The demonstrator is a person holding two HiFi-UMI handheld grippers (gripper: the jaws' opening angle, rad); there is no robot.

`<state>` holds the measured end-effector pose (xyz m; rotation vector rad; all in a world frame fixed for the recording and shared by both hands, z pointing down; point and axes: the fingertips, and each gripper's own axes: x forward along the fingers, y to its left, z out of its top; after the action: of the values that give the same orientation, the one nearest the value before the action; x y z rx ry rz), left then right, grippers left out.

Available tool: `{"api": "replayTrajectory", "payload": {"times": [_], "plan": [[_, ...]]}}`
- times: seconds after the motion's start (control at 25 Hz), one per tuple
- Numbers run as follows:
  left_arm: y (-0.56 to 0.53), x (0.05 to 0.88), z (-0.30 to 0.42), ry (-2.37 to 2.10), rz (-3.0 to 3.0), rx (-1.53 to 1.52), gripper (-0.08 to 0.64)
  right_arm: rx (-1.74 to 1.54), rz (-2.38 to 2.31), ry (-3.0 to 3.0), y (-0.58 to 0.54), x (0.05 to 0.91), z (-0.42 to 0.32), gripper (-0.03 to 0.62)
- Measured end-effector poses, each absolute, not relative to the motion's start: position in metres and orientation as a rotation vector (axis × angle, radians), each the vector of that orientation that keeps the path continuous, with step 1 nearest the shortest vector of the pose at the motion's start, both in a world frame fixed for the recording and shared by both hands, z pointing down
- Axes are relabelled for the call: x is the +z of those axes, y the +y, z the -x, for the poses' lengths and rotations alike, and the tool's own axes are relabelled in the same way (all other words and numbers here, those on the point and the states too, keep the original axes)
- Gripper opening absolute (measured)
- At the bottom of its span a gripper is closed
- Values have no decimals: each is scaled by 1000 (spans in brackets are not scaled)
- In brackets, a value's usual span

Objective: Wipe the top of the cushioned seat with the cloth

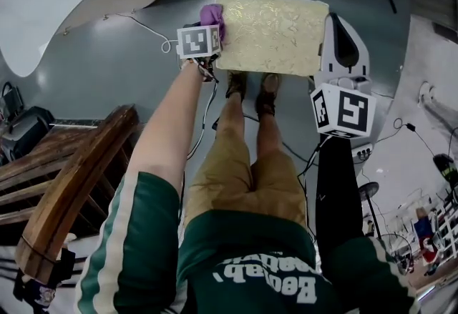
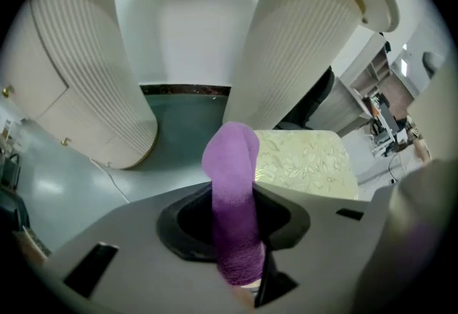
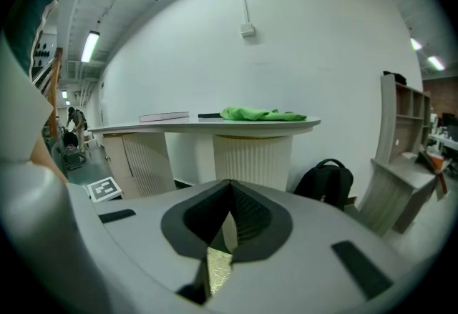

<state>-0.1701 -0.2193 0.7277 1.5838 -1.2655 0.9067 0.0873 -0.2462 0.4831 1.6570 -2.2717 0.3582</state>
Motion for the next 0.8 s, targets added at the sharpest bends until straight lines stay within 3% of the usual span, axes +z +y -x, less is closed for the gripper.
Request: {"api": "replayTrajectory", "payload": {"times": [0.32,0.52,0.8], "plan": [[-220,675,42,-1120,-1747,642,132,373,-1828,-2139,-229,470,-152,8],[-195,678,-58,-963,-1770,617,132,371,-1896,-2083,-213,464,-187,8],[-171,709,-144,-834,-1728,666,132,385,-1992,-2004,-186,463,-237,8]]}}
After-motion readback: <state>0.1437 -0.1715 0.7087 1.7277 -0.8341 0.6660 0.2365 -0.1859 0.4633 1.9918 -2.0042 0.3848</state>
